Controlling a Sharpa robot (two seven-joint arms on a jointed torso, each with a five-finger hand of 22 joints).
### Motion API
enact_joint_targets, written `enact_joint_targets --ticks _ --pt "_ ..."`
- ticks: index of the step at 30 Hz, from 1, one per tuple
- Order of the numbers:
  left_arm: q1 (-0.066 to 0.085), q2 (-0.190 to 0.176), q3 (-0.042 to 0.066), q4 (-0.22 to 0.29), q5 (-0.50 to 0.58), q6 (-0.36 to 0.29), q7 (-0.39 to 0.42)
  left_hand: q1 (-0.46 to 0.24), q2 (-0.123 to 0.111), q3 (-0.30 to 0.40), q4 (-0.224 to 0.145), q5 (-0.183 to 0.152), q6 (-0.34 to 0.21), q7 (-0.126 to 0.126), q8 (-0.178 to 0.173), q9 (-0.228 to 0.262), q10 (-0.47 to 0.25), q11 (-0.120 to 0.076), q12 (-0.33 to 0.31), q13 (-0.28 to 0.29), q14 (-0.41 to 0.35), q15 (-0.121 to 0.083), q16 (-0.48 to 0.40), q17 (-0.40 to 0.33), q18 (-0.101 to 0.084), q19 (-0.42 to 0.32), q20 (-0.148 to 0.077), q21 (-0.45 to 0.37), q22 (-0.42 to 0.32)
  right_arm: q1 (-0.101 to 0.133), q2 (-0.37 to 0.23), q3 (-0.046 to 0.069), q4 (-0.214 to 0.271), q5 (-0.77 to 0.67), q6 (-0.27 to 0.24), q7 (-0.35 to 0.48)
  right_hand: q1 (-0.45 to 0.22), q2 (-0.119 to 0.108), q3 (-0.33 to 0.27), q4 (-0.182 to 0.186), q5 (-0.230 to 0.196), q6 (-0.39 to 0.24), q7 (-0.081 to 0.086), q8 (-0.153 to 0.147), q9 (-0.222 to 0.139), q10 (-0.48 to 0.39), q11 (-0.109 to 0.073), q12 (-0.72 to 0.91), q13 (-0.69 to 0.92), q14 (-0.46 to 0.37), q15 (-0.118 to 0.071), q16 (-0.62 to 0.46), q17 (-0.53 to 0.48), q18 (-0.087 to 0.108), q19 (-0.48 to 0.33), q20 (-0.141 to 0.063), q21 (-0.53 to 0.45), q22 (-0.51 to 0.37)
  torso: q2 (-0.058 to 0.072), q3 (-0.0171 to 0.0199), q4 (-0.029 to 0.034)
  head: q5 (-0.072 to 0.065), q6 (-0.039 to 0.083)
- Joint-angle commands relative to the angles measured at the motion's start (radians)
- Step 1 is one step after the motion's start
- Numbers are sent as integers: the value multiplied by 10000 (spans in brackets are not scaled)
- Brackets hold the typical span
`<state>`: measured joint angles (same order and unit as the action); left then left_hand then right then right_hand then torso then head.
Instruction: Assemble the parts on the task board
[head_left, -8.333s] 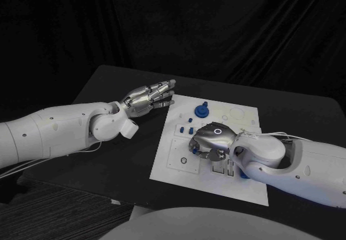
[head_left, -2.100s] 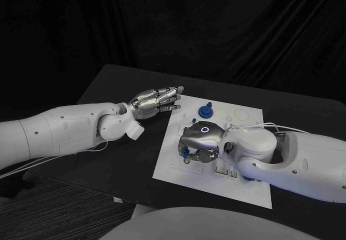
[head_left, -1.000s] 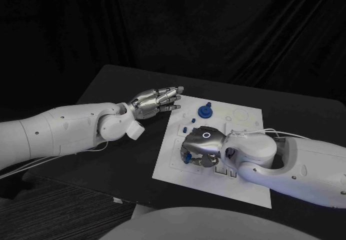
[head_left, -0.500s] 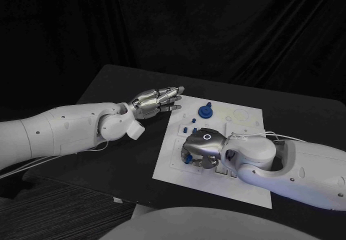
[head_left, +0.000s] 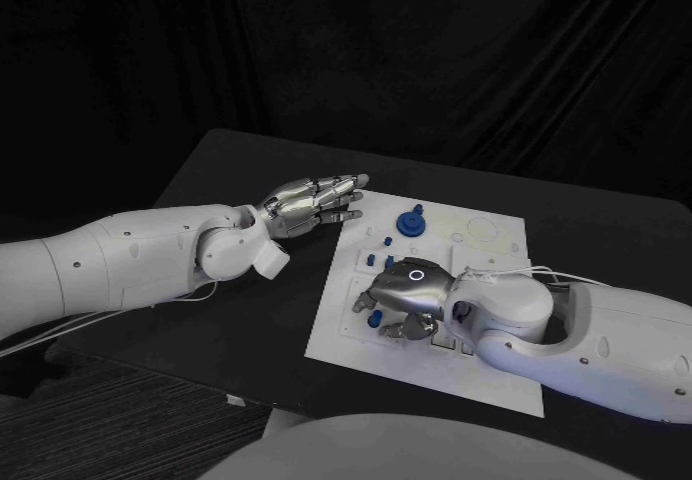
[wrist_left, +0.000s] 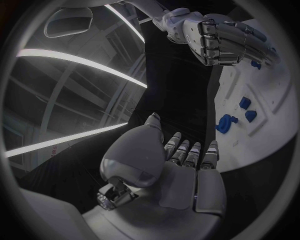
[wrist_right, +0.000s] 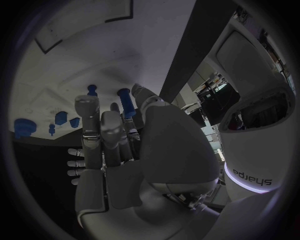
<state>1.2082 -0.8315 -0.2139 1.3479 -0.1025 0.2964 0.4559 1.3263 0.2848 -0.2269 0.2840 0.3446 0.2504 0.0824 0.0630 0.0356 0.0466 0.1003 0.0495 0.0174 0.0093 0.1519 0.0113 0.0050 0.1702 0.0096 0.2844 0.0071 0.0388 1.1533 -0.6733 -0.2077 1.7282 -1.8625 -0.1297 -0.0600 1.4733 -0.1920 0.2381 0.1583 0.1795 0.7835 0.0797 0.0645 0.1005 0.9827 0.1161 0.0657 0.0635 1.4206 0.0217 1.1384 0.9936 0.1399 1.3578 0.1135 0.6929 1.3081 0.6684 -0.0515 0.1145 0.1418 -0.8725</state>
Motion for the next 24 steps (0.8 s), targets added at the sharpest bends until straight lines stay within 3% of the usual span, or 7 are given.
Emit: enact_joint_targets --ticks 1,8,14,19,22,23,24 --pt "-15 25 9 3 50 165 75 107 32 59 21 33 -6 55 31 14 -40 6 58 8 0 26 39 12 82 13 26 18 -10 -19 -40 4 14 -69 -328 -35 134 121 -772 209 -262 -993 -278 -36 -249 -573 71 52 3 -56 52 -17 -50 -21 8 108 -166 721 -11 -6 -8 10 -2" --pt "-17 26 9 -8 50 171 69 105 32 65 24 29 32 91 47 19 -46 -13 61 7 -1 24 39 12 82 12 26 17 -15 -15 -174 4 67 -69 -703 77 489 -222 -1510 1304 -786 -2170 -525 -92 -455 -1061 136 120 2 -154 43 -91 -182 19 -32 125 -474 673 -11 8 -3 12 -2" --pt "-18 16 9 -6 50 167 59 104 32 68 25 28 53 103 56 22 -47 -18 65 8 0 23 42 13 83 13 26 18 -12 78 -498 5 238 -69 -1427 218 405 -320 -1641 1372 -926 -2362 -525 -103 -470 -1162 148 127 6 -168 9 -103 -200 28 -39 102 -529 665 -10 1 7 -61 -2" --pt "-18 -12 9 2 50 153 66 104 31 71 25 29 82 118 68 27 -47 -23 70 9 -1 20 41 12 83 13 26 18 -14 500 -1003 6 505 212 -2234 330 231 -299 -1664 1383 -945 -2237 -494 -64 -451 -1141 130 184 18 -128 -26 -36 -125 18 6 75 -432 690 -8 -2 2 -154 -2" --pt "-18 -31 9 16 50 130 76 105 29 72 24 30 89 123 71 28 -47 -24 72 9 0 19 42 13 83 16 26 20 -5 872 -1390 6 703 918 -2569 348 35 13 -1475 1343 -847 -1496 -288 122 -361 -751 25 489 73 -97 -104 4 -86 20 41 20 -452 698 -6 -2 3 -263 -2" --pt "-18 -43 9 29 50 109 85 105 25 72 23 29 98 127 76 29 -48 -26 73 9 0 19 44 13 84 17 26 20 -4 1138 -1677 6 845 1468 -2705 324 134 199 -1344 1285 -670 -814 -130 288 -278 -146 -126 905 213 -121 -151 -21 -117 42 10 -27 -616 671 -6 -3 6 -317 -2" --pt "-18 -52 9 38 50 96 90 105 25 72 23 29 98 127 76 29 -48 -26 73 9 0 19 44 13 84 17 26 20 -4 1294 -1854 5 927 1780 -2752 289 453 389 -1154 1145 -218 -264 74 454 -201 660 -275 1474 445 -164 -159 -47 -143 61 -48 -51 -811 640 -8 -3 8 -351 -2"
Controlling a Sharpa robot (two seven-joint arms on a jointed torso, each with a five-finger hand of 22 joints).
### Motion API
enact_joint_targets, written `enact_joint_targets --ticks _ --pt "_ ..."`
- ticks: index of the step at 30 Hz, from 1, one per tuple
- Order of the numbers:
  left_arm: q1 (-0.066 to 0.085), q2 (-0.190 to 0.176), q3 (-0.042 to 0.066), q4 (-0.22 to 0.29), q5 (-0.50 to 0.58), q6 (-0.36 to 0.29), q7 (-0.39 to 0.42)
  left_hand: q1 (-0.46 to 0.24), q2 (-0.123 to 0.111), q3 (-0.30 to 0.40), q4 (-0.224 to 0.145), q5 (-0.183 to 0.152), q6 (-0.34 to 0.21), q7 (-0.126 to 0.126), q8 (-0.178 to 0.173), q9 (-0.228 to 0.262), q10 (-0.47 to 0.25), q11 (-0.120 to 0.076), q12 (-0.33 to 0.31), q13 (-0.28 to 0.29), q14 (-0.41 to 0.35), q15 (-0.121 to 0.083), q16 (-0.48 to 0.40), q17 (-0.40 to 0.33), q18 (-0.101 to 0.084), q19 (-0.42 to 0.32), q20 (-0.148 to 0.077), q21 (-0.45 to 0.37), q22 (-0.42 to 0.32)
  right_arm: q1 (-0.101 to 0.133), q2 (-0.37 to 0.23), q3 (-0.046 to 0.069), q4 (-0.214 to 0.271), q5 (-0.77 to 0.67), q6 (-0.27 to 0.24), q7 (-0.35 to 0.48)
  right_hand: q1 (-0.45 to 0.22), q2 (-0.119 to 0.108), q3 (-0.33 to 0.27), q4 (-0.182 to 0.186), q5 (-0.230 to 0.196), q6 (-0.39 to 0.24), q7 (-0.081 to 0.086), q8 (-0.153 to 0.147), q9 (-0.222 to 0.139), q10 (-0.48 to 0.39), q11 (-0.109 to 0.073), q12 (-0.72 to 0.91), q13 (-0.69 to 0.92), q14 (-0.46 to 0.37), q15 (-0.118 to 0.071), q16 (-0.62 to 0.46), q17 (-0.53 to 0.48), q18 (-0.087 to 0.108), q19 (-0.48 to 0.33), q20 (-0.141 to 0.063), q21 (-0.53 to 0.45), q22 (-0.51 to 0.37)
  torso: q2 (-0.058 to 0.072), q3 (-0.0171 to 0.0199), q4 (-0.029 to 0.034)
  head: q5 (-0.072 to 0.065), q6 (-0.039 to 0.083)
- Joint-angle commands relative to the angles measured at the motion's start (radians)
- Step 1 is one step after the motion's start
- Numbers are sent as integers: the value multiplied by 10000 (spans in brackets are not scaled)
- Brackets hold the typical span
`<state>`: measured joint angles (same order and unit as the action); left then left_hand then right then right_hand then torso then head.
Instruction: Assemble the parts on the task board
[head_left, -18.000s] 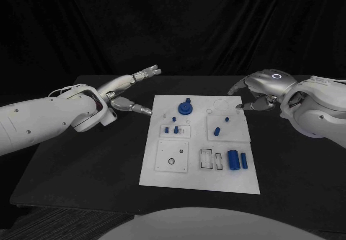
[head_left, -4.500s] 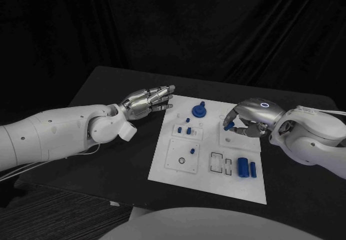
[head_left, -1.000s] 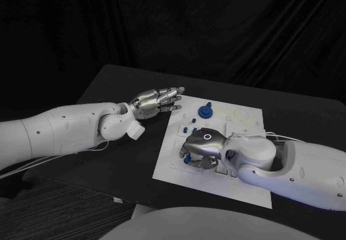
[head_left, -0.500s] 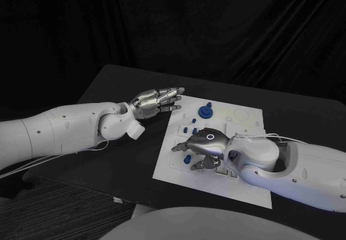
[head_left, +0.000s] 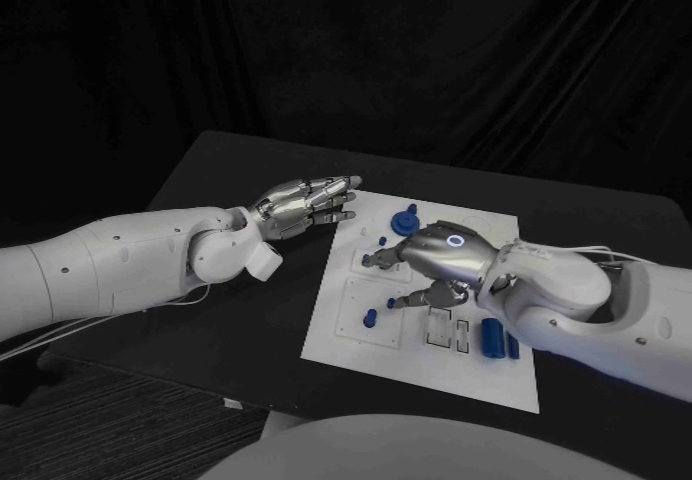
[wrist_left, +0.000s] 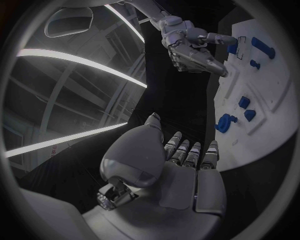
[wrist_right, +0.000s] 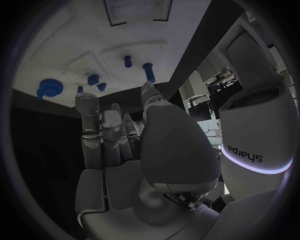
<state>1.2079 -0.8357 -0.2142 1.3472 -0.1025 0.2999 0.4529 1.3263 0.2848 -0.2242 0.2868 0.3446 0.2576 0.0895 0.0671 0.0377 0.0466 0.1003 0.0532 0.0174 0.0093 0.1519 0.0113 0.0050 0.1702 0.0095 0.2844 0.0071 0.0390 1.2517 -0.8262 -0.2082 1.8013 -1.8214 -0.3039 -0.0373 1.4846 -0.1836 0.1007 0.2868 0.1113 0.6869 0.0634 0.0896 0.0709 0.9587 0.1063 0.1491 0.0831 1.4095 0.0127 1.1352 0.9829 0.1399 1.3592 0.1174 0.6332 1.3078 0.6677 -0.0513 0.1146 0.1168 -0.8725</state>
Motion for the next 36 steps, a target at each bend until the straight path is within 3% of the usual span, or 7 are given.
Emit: enact_joint_targets --ticks 1,4,6,11,14,19,36 --pt "-15 -20 12 55 50 45 126 106 25 45 -5 29 27 55 35 8 -48 -26 36 9 1 19 44 13 84 17 26 20 -6 508 -555 10 288 1723 -1032 6 414 330 252 -175 606 786 295 239 106 1139 -232 892 369 -73 -102 -13 -32 69 -86 -117 -271 639 -2 -6 7 -134 -2" --pt "-15 -40 12 70 51 13 126 108 16 43 -8 27 42 61 42 10 -44 -27 45 11 3 17 49 15 85 22 26 24 10 924 -1101 9 453 2374 -949 -181 529 606 223 -622 974 1899 394 628 371 813 -679 4877 3349 -571 -710 -836 -951 82 -449 -410 -1222 492 -8 -5 9 -195 -2" --pt "-15 -47 12 76 51 -9 119 108 16 43 -8 27 42 61 42 10 -44 -27 45 11 3 17 49 15 85 22 26 24 10 1152 -1478 9 518 2671 -798 -387 121 575 30 -457 711 2583 354 921 563 1368 -945 6908 5029 -360 -576 -445 -491 120 -304 -525 -894 579 -3 -5 7 -281 -2" --pt "-15 -50 12 101 51 -37 121 113 8 43 -12 30 59 66 50 13 -40 -27 54 13 6 16 53 17 86 23 26 24 9 1430 -2194 6 460 3031 214 -1287 -3787 1020 -522 38 588 4457 -201 1703 1232 5997 -1302 14077 14615 1533 -927 4107 5492 -624 1253 -864 4539 1651 2 -10 -6 -483 -2" --pt "-15 -39 12 113 51 -24 119 117 8 45 -15 35 60 67 53 13 -40 -24 56 13 6 16 54 17 87 22 27 24 4 1469 -2427 4 384 3110 1046 -1838 -4558 508 179 80 455 4978 -346 1713 1591 6121 -1433 14217 14877 1613 -1112 4356 5879 -979 1628 -1025 6912 2082 -2 -20 6 -662 -2" --pt "-15 -50 12 149 50 0 146 130 10 53 -23 52 39 65 51 9 -43 -5 58 12 3 21 50 15 86 17 28 19 -15 1372 -2688 1 358 3187 2130 -2818 -5290 109 6 114 451 5483 -395 1713 1825 6121 -1442 14217 14877 1613 -1182 4356 5879 -997 1605 -1101 7208 2114 -1 -48 -21 -833 -2" --pt "-14 -111 12 146 50 55 105 137 9 58 -26 58 62 71 60 12 -45 -7 60 12 3 23 51 15 86 14 27 17 -24 972 -2661 -2 114 5550 5008 -5574 -5671 759 331 51 871 6633 -752 1890 2341 6121 -1757 14217 14877 1613 -1434 4356 5879 -977 1503 -1321 7346 2088 31 -18 -40 -1157 -2"
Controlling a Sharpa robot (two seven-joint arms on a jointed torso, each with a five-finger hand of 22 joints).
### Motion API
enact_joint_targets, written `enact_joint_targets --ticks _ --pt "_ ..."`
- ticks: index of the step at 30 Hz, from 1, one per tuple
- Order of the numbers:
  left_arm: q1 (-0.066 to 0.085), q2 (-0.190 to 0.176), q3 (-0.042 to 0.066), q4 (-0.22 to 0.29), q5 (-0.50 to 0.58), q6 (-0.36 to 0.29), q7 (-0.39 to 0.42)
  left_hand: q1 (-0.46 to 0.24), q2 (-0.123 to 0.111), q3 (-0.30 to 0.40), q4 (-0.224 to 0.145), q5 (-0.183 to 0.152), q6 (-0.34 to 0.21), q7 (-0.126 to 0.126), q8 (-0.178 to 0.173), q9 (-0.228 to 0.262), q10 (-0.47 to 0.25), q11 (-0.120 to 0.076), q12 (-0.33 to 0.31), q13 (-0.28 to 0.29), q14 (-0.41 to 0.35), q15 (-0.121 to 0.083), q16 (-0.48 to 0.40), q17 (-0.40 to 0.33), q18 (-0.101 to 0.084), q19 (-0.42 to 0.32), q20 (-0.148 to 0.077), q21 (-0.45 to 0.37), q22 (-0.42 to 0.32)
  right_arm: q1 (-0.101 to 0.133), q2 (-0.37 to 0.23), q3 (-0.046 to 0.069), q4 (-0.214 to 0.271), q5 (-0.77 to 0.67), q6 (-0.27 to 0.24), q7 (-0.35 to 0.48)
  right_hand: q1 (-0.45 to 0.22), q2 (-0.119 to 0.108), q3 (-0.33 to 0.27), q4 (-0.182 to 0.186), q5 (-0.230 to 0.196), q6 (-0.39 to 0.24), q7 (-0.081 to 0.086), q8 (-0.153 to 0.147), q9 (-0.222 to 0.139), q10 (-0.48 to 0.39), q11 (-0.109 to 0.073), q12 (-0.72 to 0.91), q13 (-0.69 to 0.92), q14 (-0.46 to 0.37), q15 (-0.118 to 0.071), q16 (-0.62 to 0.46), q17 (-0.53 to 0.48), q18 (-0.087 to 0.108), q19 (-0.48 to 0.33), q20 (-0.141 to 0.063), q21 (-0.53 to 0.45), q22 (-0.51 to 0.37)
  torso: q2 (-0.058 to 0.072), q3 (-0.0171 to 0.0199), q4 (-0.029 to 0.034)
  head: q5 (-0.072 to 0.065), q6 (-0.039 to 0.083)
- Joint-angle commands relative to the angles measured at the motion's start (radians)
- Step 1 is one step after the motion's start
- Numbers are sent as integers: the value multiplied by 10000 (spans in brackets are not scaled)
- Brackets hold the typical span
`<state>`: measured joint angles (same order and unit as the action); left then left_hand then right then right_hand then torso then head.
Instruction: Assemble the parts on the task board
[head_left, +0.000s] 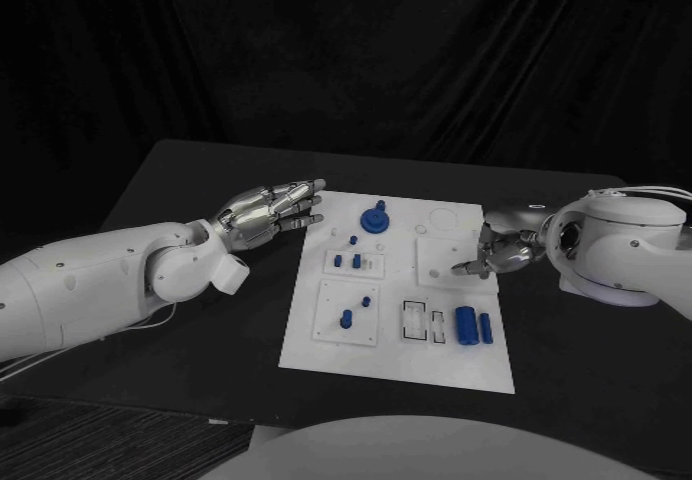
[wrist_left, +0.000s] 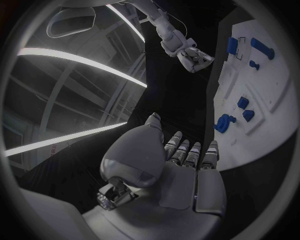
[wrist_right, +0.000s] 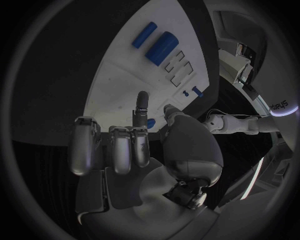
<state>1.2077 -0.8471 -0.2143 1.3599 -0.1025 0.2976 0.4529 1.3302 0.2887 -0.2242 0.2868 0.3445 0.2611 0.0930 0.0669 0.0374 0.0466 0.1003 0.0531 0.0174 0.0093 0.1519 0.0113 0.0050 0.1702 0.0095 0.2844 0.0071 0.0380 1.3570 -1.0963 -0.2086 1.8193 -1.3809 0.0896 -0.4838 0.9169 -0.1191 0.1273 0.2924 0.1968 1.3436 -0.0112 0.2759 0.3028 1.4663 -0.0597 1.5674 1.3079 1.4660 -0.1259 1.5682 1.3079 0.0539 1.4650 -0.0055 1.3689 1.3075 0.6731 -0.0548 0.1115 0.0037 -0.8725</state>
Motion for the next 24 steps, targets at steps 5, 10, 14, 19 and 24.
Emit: enact_joint_targets --ticks 5,10,14,19,24 --pt "-12 -8 12 21 50 98 81 108 -32 63 -33 70 33 43 66 15 -45 -6 66 13 1 24 49 14 85 12 26 15 -19 -193 123 1 -170 1450 1346 -1361 -94 260 87 -28 -64 89 -23 -14 70 1045 -119 34 2629 1048 -78 26 2629 -101 416 -122 -60 2069 -48 6 19 -117 -2" --pt "-13 -38 12 23 50 103 55 119 -35 68 -39 85 29 46 68 13 -40 10 76 15 0 21 49 14 84 12 25 15 -20 -254 186 0 -202 1564 1353 -1455 -80 304 97 -61 -97 -11 -1 -114 67 1045 -109 34 2629 1048 -84 26 2629 -78 378 -136 -152 2037 -58 2 -3 -133 -2" --pt "-13 -50 12 20 50 101 45 129 -39 72 -44 91 30 41 72 13 -35 47 88 17 3 15 55 16 84 10 25 14 -25 -382 222 0 -208 1683 1238 -1468 66 366 143 -144 -20 -203 61 -303 41 1045 -61 34 2629 1048 -61 26 2629 -61 337 -129 -216 2011 -60 -5 -11 -135 -2" --pt "-13 -58 12 15 50 122 12 153 -48 78 -48 99 31 38 85 11 -28 86 116 20 49 26 125 41 86 12 24 15 -23 -540 274 0 -193 1758 1113 -1465 169 352 149 -203 4 -276 89 -393 32 1045 -37 34 2629 1048 -44 26 2629 -44 302 -117 -286 1986 -62 5 3 -148 -2" --pt "-13 -59 12 10 50 134 -23 155 -48 78 -48 98 33 39 86 11 -29 89 116 20 49 26 124 40 86 10 24 14 -28 -671 295 0 -202 1854 1000 -1448 250 332 134 -234 -57 -376 132 -511 21 1045 -1 34 2629 1048 -17 26 2629 15 194 -96 -555 1904 -57 5 10 -143 -2"
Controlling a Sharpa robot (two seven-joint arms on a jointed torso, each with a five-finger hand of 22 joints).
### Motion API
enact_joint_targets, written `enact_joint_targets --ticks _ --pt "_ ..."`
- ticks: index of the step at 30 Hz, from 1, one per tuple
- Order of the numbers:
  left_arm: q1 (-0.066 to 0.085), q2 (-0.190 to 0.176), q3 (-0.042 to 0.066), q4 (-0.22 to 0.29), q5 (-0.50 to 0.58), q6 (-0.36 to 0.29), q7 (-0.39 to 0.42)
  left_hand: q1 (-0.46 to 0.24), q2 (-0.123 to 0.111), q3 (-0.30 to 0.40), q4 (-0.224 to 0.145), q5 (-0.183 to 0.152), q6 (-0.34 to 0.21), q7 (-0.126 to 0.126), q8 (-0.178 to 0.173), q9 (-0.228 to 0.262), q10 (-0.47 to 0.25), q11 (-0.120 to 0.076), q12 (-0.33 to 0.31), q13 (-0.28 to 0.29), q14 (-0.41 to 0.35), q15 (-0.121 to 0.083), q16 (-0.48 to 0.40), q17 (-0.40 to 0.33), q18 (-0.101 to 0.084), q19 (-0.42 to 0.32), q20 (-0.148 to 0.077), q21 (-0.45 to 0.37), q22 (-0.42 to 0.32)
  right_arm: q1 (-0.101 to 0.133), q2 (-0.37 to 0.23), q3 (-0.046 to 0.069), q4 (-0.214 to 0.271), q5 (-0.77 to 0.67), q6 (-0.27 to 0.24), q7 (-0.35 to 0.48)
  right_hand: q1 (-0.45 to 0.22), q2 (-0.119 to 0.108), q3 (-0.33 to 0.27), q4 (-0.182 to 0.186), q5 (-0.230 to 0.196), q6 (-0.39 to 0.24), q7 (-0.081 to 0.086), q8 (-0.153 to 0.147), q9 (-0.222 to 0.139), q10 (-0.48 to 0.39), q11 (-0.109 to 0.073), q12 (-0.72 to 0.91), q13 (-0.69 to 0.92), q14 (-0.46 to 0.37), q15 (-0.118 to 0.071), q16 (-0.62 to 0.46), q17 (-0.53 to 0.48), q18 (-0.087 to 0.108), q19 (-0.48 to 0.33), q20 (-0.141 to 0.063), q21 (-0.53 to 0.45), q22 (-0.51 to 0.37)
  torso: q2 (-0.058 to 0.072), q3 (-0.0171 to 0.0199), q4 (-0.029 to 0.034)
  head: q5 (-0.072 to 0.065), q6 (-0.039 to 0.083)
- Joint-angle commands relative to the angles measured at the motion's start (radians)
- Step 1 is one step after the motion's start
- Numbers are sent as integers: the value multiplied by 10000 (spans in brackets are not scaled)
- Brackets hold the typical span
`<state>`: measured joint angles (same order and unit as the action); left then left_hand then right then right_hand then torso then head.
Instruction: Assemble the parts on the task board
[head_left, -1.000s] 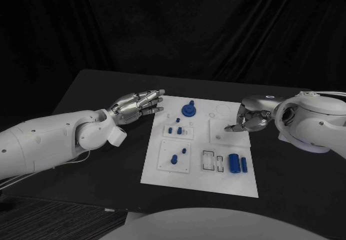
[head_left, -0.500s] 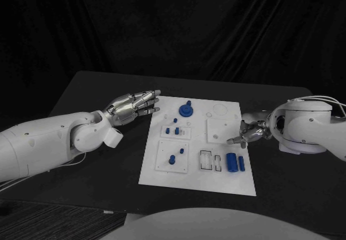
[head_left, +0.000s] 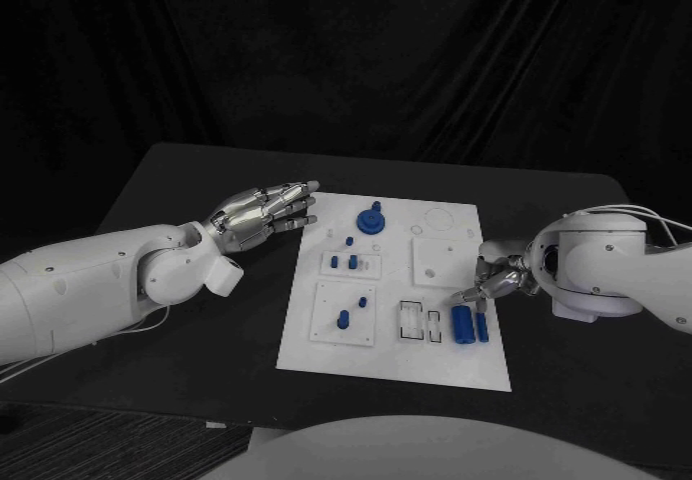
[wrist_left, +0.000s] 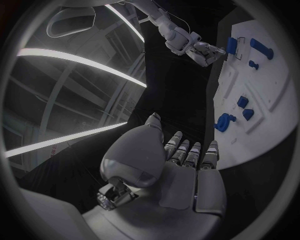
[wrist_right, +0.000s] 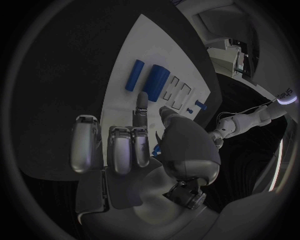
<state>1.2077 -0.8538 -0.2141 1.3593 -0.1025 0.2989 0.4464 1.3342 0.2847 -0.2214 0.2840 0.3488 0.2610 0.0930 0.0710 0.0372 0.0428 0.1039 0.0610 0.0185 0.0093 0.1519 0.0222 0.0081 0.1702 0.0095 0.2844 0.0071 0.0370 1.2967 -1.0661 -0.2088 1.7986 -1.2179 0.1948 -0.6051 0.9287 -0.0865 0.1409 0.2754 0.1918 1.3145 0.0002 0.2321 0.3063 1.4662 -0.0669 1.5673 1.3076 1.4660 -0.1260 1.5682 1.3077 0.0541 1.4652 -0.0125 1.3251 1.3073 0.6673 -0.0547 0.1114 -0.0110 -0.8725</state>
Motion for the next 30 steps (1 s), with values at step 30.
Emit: enact_joint_targets --ticks 30 --pt "-49 39 10 -18 50 188 -21 122 -12 51 -20 62 -10 34 36 6 3 63 36 6 46 23 10 6 86 8 22 12 -26 -778 581 3 -295 292 -356 -223 1389 -119 12 -857 684 -1210 348 -750 286 1046 283 35 2632 1048 292 26 2630 228 -200 267 -1228 1564 25 2 0 79 -2"
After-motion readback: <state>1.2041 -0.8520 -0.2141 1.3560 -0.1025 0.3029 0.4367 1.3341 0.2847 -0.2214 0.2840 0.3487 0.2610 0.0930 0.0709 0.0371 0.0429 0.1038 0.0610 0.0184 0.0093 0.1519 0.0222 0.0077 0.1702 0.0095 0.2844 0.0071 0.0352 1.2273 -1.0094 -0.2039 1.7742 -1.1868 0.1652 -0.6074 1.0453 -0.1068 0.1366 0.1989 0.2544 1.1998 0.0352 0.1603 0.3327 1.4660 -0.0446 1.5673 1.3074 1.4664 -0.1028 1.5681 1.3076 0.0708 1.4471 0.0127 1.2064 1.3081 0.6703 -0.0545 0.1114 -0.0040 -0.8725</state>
